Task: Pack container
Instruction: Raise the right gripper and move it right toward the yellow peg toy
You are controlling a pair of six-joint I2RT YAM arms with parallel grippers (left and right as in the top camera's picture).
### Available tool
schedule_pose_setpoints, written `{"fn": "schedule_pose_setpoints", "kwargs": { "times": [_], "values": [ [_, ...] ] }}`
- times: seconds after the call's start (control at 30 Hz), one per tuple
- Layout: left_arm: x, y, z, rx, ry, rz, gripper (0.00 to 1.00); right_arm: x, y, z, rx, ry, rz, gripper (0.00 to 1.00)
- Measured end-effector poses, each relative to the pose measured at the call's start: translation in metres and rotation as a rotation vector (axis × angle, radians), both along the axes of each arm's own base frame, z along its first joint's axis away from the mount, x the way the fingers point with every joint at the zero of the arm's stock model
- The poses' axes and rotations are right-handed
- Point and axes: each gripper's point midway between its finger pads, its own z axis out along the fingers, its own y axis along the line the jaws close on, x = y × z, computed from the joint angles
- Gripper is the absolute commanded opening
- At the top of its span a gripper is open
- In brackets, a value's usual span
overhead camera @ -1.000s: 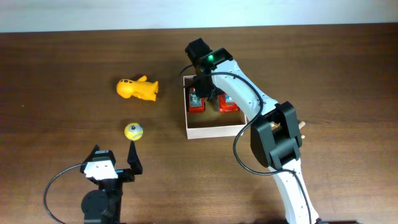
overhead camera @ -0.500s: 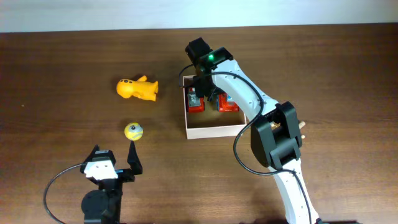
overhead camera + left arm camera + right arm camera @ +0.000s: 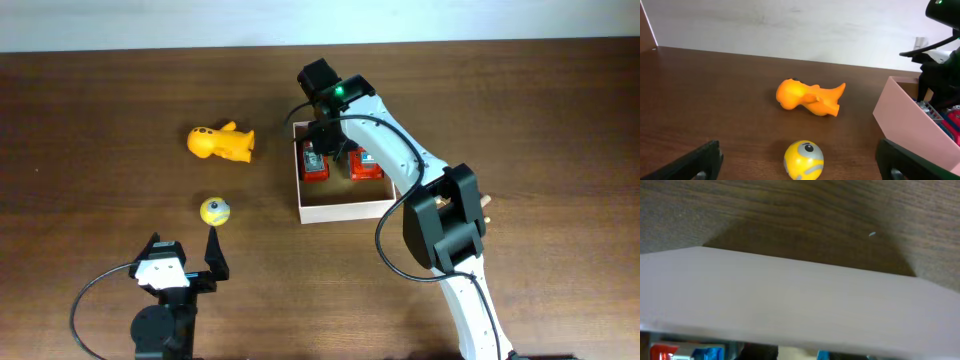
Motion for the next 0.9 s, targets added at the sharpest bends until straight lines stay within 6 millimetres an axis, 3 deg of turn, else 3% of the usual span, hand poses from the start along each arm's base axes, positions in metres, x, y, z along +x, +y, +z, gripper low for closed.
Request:
{"fn": "schedule_pose_setpoints", "kwargs": {
  "times": [0.33,0.47,0.57,0.73,0.9],
  "values": [
    [0.000,0.000,0.000,0.000,0.000,0.000,0.99,-0.006,-0.003,0.000,-0.011,0.025,0.004,0.26],
    [0.000,0.000,0.000,0.000,0.000,0.000,0.99,-0.015,-0.008,0.011,-0.030,0.061,0.004,0.27],
    [0.000,0.000,0.000,0.000,0.000,0.000,0.99,-0.013,-0.007,0.039,-0.020,0.044,0.004,0.28],
    [0.000,0.000,0.000,0.000,0.000,0.000,0.99,-0.002,-0.002,0.120,0.049,-0.088,0.007,0.37],
    [0.000,0.000,0.000,0.000,0.000,0.000,0.99,-0.016,-0.032,0.197,0.052,-0.202,-0.027,0.51]
  ]
}}
